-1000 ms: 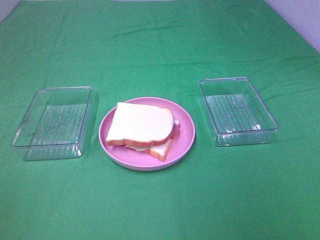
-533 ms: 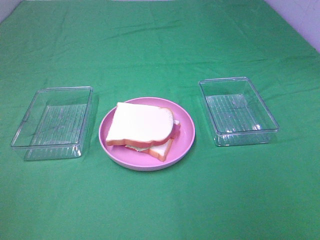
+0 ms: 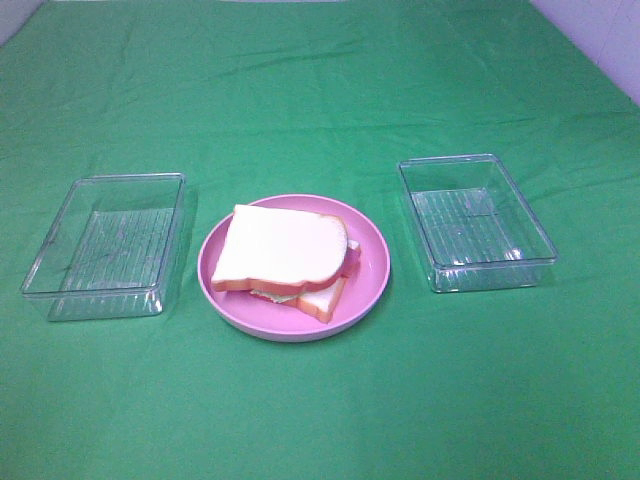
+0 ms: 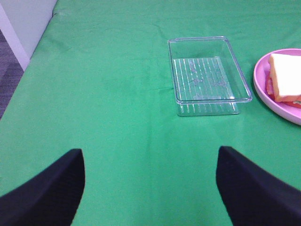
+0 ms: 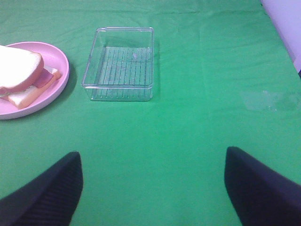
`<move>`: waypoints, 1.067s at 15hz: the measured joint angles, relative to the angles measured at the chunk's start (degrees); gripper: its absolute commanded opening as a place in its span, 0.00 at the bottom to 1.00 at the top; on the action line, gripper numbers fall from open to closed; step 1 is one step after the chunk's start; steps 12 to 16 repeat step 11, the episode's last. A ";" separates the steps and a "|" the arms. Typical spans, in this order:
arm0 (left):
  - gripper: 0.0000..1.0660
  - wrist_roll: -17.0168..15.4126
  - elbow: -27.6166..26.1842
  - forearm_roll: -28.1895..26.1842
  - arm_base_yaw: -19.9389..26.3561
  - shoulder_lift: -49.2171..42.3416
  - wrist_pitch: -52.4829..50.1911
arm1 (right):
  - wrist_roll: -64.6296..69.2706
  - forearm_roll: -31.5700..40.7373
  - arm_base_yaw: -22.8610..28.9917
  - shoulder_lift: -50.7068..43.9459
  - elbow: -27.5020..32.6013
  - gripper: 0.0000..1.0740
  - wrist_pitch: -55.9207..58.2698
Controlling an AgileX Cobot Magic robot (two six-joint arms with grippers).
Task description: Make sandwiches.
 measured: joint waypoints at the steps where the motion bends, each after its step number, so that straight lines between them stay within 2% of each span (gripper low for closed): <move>1: 0.70 0.63 0.00 -0.11 0.00 0.00 0.00 | 0.00 0.00 0.00 0.00 0.00 0.73 0.00; 16: 0.70 0.97 0.00 -0.11 0.00 0.00 0.00 | 0.00 0.00 0.00 0.00 0.00 0.73 0.00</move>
